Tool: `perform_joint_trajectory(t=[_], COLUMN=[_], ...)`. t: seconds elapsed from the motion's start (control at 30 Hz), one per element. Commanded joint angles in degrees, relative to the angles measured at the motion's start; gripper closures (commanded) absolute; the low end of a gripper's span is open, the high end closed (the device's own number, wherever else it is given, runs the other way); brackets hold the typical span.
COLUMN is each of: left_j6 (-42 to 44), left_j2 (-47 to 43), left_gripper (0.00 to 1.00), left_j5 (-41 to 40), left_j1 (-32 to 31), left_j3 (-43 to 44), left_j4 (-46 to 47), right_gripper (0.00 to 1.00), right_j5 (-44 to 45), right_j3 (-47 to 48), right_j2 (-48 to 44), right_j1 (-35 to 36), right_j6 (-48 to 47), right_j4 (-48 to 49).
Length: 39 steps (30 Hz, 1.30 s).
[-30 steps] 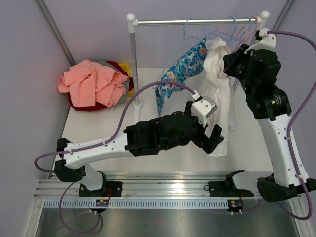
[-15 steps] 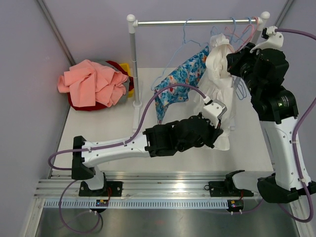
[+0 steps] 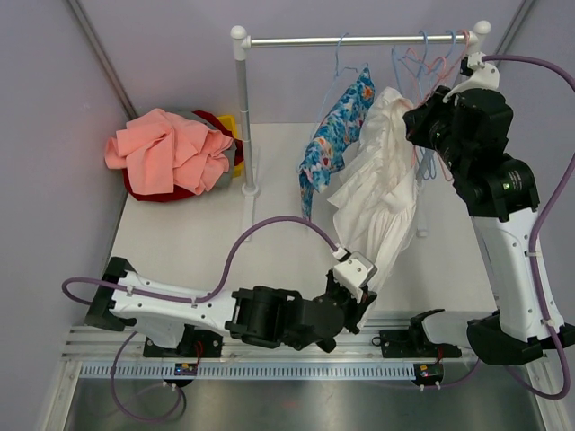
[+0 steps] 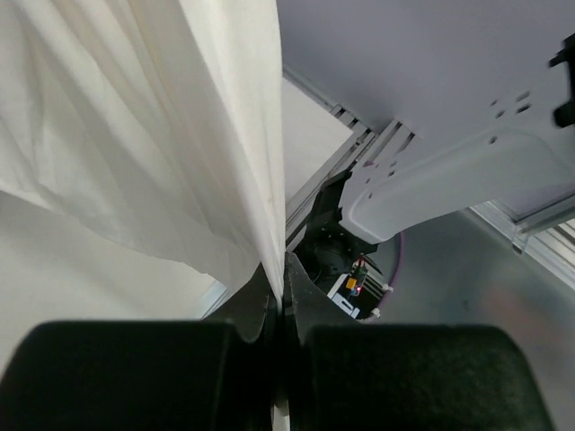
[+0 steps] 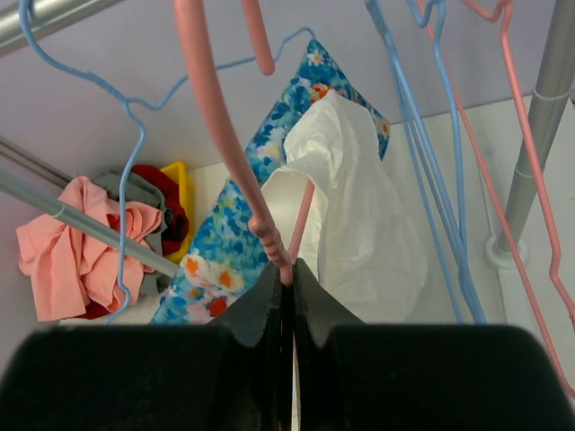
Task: Remove the skirt from the hanger
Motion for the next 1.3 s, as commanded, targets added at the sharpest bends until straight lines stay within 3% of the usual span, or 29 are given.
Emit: perform_joint_trajectory(t=[0.0,0.17,0.23,0.37,0.57,0.77,0.8,0.9,0.93,1.0,1.03,1.13,1.27], left_j6=[-6.3,1.32,5.2,8.3,8.55,14.78,17.23,30.05,36.62,41.58,46.13,47.41,48.11], left_j2=[2.06,5.58,9.43,16.74,22.19,31.66,32.73,32.92,32.48,30.73,29.85,30.1,35.89], left_gripper=[1.0,1.0,1.0,1.0,1.0,1.0,1.0,1.0,1.0,1.0,1.0,1.0,1.0], left_j5=[0.87,0.5,0.08,-2.3,-5.9,-17.85,-19.77,-21.55,-21.2,-18.41,-17.34,-8.92,0.93], left_j1=[-3.28,-3.45,-6.42,-10.66,-15.14,-17.69,-17.78,-17.69,-17.69,-17.52,-17.26,-14.54,-13.38], left_j3=[-2.92,1.97,5.85,19.09,30.02,52.51,57.67,60.36,59.92,58.17,53.2,50.69,63.38], left_j4=[-4.52,-5.65,-7.94,-17.66,-25.51,-38.88,-38.97,-31.97,-26.29,-20.98,-14.17,-9.53,-12.07], right_gripper=[1.0,1.0,1.0,1.0,1.0,1.0,1.0,1.0,1.0,1.0,1.0,1.0,1.0], right_j5=[3.57,4.62,5.5,8.83,13.67,17.71,17.89,18.6,18.77,18.86,18.78,19.13,21.5], right_j3=[2.23,2.14,2.75,3.99,-0.05,-7.86,-8.92,-11.13,-11.39,-11.57,-11.48,-11.13,-9.91], right_j2=[-0.54,-0.37,0.33,1.91,1.39,-1.95,-2.21,-2.13,-2.04,-1.25,-1.08,-0.46,1.9], right_j1=[-0.73,-0.73,-0.73,-0.73,-0.73,-0.72,-0.64,-0.73,-0.73,-0.72,-0.73,-0.29,0.77], right_j6=[-0.5,-0.58,-1.11,-1.55,-1.11,0.64,0.91,2.31,2.75,3.19,3.63,5.03,5.13], right_j4=[11.02,10.5,10.68,10.94,14.98,18.23,19.02,19.38,19.46,19.47,19.47,19.2,18.76])
